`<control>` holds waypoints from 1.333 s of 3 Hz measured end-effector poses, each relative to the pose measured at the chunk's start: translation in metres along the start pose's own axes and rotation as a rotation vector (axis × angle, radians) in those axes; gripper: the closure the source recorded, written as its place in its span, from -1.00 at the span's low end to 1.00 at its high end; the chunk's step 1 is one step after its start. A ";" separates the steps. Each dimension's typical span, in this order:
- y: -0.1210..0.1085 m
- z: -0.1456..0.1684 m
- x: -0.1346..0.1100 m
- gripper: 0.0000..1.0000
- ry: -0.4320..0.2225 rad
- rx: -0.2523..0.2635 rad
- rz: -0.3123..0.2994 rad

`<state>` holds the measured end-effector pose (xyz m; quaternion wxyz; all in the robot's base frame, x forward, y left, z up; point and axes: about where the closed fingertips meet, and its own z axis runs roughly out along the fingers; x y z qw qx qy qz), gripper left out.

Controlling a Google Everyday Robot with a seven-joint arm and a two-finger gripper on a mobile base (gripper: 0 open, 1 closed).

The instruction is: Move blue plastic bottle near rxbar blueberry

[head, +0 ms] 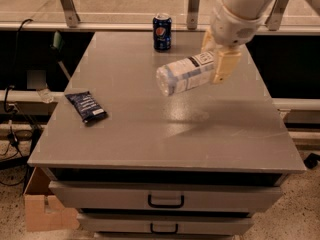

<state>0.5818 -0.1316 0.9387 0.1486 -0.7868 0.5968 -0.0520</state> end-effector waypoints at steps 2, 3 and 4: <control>-0.029 0.022 -0.091 1.00 -0.032 -0.054 -0.033; -0.041 0.042 -0.114 1.00 -0.031 -0.077 -0.021; -0.050 0.061 -0.127 1.00 -0.029 -0.090 -0.003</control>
Offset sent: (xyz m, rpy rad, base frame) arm 0.0142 0.1494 -0.0127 -0.0066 0.1111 0.0551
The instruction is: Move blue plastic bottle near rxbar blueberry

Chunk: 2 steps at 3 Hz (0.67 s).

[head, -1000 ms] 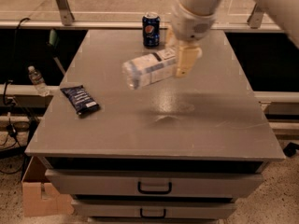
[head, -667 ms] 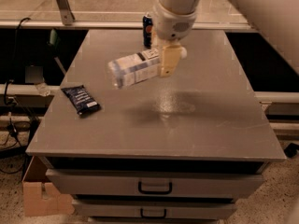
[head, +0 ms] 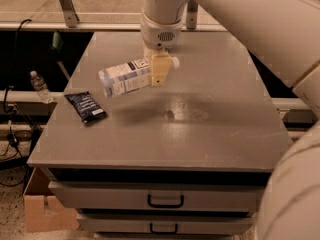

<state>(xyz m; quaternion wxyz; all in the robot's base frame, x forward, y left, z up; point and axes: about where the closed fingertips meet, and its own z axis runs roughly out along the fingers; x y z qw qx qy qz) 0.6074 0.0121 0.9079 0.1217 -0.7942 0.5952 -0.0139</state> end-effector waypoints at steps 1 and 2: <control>-0.002 0.016 -0.007 0.67 -0.020 0.005 0.015; -0.003 0.028 -0.009 0.19 -0.045 0.028 0.017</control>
Offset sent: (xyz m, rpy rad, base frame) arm 0.0079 0.0178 -0.0354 0.0893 -0.0307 -0.0129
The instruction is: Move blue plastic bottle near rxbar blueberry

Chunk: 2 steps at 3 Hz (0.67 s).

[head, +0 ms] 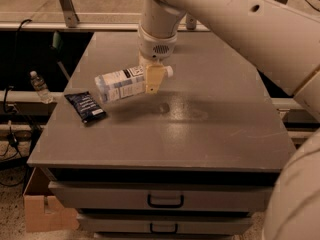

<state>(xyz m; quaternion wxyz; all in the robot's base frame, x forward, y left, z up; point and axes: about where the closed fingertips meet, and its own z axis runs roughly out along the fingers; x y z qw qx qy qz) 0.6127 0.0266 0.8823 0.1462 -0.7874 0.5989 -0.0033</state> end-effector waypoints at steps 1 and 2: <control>0.000 0.008 -0.001 -0.26 -0.017 0.011 0.002; -0.001 0.016 0.000 -0.74 -0.028 0.017 0.006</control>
Offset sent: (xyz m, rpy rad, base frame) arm 0.0068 0.0028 -0.0200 0.0487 -0.0147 -0.0065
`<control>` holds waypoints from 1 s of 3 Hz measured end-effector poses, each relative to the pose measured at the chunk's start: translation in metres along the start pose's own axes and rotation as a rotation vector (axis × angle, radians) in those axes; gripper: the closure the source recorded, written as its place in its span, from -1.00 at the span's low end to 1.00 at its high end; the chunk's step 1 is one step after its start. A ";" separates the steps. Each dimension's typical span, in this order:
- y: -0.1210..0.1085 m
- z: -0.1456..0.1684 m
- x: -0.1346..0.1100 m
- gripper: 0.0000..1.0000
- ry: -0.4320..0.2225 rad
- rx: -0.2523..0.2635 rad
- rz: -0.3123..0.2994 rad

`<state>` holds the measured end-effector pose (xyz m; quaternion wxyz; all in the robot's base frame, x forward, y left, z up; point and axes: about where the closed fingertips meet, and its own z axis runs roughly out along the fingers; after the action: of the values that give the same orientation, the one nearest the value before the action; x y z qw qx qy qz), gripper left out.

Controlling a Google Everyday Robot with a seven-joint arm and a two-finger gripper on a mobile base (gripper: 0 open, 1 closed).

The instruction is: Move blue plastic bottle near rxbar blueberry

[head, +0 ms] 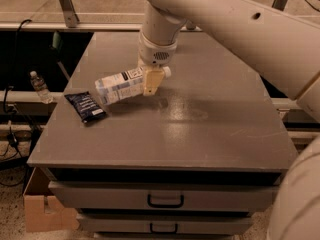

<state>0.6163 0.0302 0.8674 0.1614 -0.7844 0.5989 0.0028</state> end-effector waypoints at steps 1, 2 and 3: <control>-0.001 0.004 0.004 -1.00 -0.006 0.002 0.008; 0.002 0.007 0.008 -1.00 -0.009 -0.002 0.018; 0.008 0.002 0.017 -1.00 -0.019 0.001 0.042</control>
Offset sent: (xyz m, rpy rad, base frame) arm 0.0004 -0.0139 -0.0118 0.0175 0.0151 -0.0297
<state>0.6143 0.0127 0.8598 0.1675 -0.7716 0.6136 0.0135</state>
